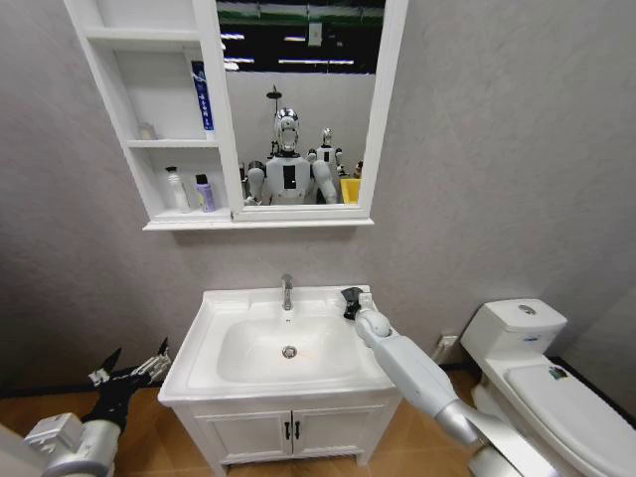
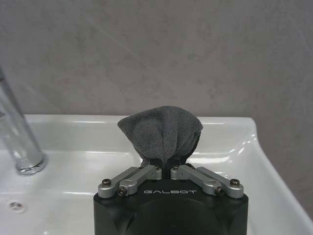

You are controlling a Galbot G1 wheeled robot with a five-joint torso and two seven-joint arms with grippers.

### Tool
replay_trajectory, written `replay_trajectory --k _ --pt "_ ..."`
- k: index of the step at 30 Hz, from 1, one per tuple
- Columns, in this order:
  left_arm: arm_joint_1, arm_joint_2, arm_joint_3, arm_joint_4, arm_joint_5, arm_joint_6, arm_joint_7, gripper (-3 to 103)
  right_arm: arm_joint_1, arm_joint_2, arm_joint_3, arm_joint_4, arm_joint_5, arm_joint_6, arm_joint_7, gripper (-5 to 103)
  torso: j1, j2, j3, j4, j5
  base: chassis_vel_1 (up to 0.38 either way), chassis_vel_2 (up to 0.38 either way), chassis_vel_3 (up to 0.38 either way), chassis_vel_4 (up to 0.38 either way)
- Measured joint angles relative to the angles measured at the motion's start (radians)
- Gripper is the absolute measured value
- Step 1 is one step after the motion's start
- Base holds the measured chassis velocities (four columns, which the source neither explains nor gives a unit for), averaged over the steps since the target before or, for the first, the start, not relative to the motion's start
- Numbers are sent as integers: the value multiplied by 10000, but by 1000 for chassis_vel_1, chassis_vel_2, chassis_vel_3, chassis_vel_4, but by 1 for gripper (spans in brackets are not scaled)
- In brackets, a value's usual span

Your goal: Move facial cleanser and shampoo from washbasin to cabinet, then wipe washbasin with towel.

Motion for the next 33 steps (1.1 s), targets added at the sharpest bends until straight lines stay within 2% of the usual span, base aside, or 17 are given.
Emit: replay_trajectory --k 5,8,9,11,12,14,18,20,24,33 --pt "0 0 0 0 0 0 -2 100 -517 157 -257 745 67 -194 637 3 0 0 0 0 -1 0 0 0 0" --pt "0 0 0 0 0 0 -2 100 -803 368 -586 1020 315 -402 1400 3 0 0 0 -1 -1 0 0 0 0" --pt "0 0 0 0 0 0 -2 100 -803 368 -586 1020 315 -402 1400 3 0 0 0 -1 -1 0 0 0 0" --pt "0 0 0 0 0 0 -2 100 -910 630 -635 983 752 -527 2089 3 0 0 0 -1 -1 0 0 0 0" --pt "0 0 0 0 0 0 -2 100 -910 630 -635 983 752 -527 2089 3 0 0 0 -1 -1 0 0 0 0" --pt "0 1 0 0 0 0 -2 100 -1026 915 -586 680 1131 -595 2717 3 0 0 1 0 0 0 0 0 0" --pt "0 0 0 0 0 0 -2 100 -1093 1087 -465 383 1185 -621 2976 3 0 0 0 -1 -1 0 0 0 0" --pt "0 0 0 0 0 0 -2 100 -1115 1260 -325 48 1374 -748 3344 3 0 0 1 -1 -1 0 0 0 0" --pt "0 0 0 0 0 0 -2 100 -1098 1320 -274 -180 1417 -877 3392 3 2 0 1 -1 0 0 0 0 0" --pt "0 0 0 0 0 0 -2 100 -801 1840 34 -1345 1394 -862 2889 3 2 0 1 0 0 0 0 0 0"
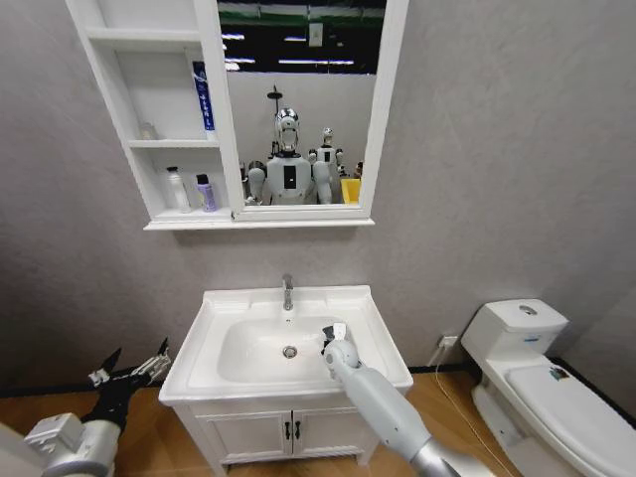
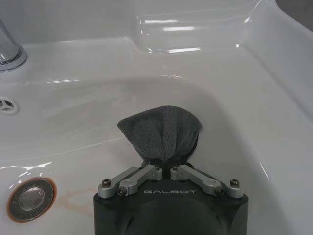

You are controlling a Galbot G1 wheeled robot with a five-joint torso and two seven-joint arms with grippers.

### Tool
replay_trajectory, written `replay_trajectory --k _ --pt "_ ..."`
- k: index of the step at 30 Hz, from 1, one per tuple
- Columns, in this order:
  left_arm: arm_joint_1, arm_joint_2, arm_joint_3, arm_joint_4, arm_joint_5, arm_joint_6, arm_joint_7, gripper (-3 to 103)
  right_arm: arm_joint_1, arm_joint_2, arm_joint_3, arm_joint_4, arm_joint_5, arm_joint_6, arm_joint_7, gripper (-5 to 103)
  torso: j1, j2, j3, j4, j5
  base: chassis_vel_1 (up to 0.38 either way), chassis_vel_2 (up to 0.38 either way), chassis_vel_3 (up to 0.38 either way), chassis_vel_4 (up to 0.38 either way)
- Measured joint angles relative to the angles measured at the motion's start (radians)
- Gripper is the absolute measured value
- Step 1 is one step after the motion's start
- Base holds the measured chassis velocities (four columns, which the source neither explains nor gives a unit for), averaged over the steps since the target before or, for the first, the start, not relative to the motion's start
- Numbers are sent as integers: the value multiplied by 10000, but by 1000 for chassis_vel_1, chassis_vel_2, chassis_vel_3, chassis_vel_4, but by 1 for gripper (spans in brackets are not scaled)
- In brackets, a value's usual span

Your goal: Move facial cleanser and shampoo from washbasin to cabinet, then wipe washbasin with towel.

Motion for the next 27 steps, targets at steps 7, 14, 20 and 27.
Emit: replay_trajectory --k 7,14,20,27 --pt "0 0 0 0 0 0 0 100 262 327 51 -1109 -705 203 -702 3 0 0 0 0 0 0 0 0 0" --pt "0 0 0 0 0 0 0 100 649 1001 -73 -2283 -1027 262 -1114 3 -1 1 -1 -3 -2 0 0 0 0" --pt "0 0 0 0 0 0 0 100 766 1691 -120 -3009 -1693 420 -1567 3 0 0 0 -4 -3 0 0 0 0" --pt "-1 0 -1 0 0 0 -1 100 953 2197 -221 -3705 -2082 551 -2014 3 -1 0 0 -1 -1 0 0 0 0"
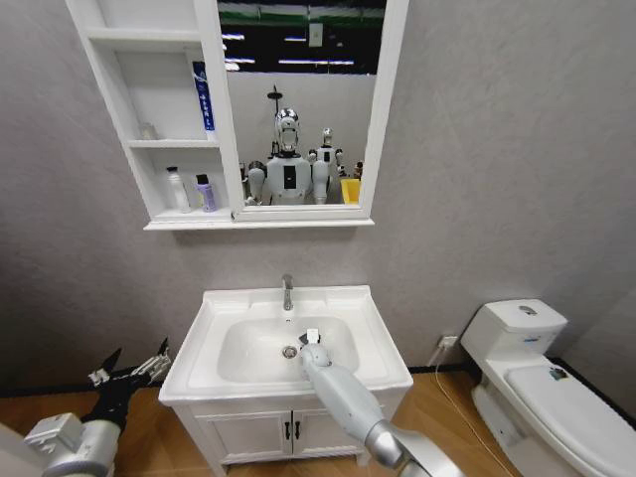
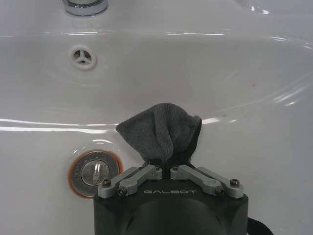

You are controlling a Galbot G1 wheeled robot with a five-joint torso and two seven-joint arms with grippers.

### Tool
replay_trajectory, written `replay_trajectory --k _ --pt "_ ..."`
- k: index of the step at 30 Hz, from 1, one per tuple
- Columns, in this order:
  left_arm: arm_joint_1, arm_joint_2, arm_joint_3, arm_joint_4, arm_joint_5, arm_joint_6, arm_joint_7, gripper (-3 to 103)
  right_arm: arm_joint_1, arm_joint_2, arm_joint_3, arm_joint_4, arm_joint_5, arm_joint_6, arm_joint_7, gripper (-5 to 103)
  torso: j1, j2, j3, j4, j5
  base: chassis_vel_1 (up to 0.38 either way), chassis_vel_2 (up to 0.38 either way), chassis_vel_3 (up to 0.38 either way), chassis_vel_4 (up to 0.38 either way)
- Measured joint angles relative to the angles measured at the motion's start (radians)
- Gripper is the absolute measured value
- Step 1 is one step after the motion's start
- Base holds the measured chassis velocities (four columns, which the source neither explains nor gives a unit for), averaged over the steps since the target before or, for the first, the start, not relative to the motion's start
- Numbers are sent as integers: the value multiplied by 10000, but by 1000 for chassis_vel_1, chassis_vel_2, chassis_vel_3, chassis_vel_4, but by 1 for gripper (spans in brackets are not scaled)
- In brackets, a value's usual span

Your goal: Move facial cleanser and shampoo from washbasin to cabinet, then wipe washbasin with towel.

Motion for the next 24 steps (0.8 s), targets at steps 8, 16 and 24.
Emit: replay_trajectory --k 8,16,24 --pt "0 0 0 0 0 0 0 100 533 -13 -203 -750 397 89 -510 3 0 1 -1 -4 -1 0 0 0 0" --pt "0 0 0 0 0 0 0 100 445 -32 -883 -405 788 71 -589 3 2 -2 1 -1 0 0 0 0 0" --pt "0 0 0 0 0 0 0 100 302 -38 -1132 -84 1215 292 -1044 3 2 -2 1 0 0 0 0 0 0"
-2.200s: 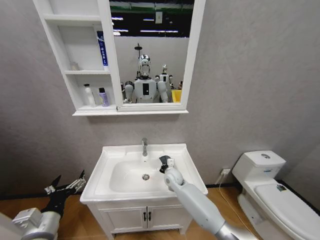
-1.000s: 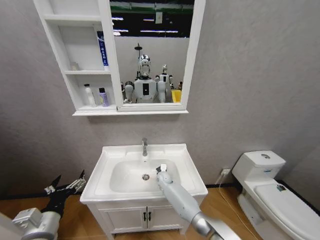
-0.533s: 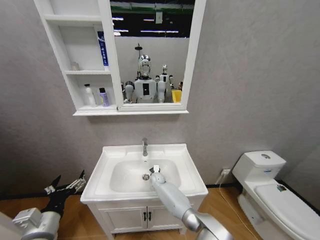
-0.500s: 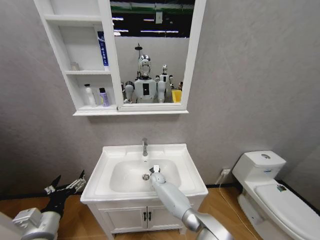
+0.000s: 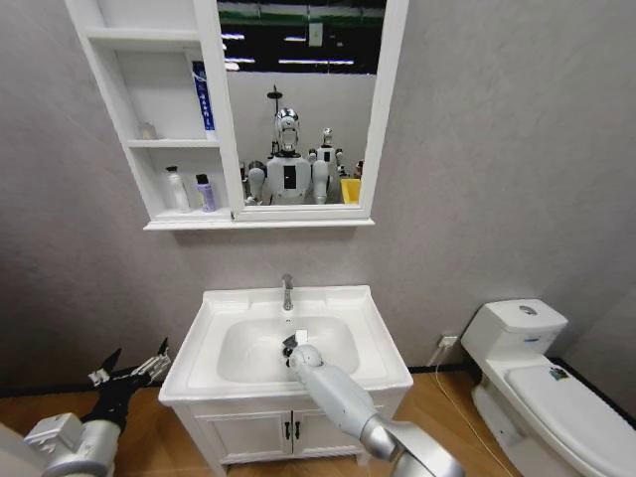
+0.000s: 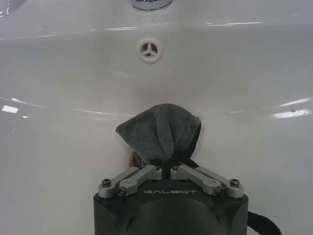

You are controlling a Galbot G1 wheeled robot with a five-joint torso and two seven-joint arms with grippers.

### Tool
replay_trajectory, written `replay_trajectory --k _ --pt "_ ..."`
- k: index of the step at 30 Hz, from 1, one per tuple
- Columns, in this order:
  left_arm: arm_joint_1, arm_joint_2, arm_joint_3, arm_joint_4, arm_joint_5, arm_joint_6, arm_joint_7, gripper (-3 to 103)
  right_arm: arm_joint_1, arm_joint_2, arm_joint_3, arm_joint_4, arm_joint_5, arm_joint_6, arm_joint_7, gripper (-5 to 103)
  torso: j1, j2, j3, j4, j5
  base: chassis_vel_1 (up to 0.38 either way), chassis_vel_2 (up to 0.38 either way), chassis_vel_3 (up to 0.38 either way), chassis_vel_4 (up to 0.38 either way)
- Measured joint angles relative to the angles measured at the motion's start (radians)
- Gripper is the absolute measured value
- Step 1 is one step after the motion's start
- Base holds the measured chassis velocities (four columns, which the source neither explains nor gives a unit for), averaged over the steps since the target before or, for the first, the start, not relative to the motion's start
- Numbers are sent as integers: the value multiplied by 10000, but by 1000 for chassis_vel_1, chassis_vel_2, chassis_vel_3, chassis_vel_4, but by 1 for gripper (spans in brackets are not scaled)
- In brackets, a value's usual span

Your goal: Move facial cleanser and shampoo from washbasin to cabinet, then wipe washbasin with towel.

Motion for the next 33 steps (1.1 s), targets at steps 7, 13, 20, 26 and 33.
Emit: replay_trajectory --k 7,13,20,26,33 --pt "0 0 0 0 0 0 0 100 185 -2 -138 -372 73 465 -744 3 0 0 0 0 0 0 0 0 0" --pt "0 0 0 0 0 0 0 100 240 -3 -118 -564 27 705 -1017 3 0 1 -1 -1 0 0 0 0 0" --pt "0 0 0 0 1 0 0 100 127 -3 -41 -270 7 663 -394 3 0 1 -1 -1 0 0 0 0 0" --pt "0 0 0 0 0 0 0 100 84 -3 -52 117 6 586 323 3 -1 2 -1 0 0 0 0 0 0" --pt "0 0 0 0 0 0 0 100 115 -5 70 292 90 380 1152 3 -1 2 -1 -1 0 0 0 0 0"
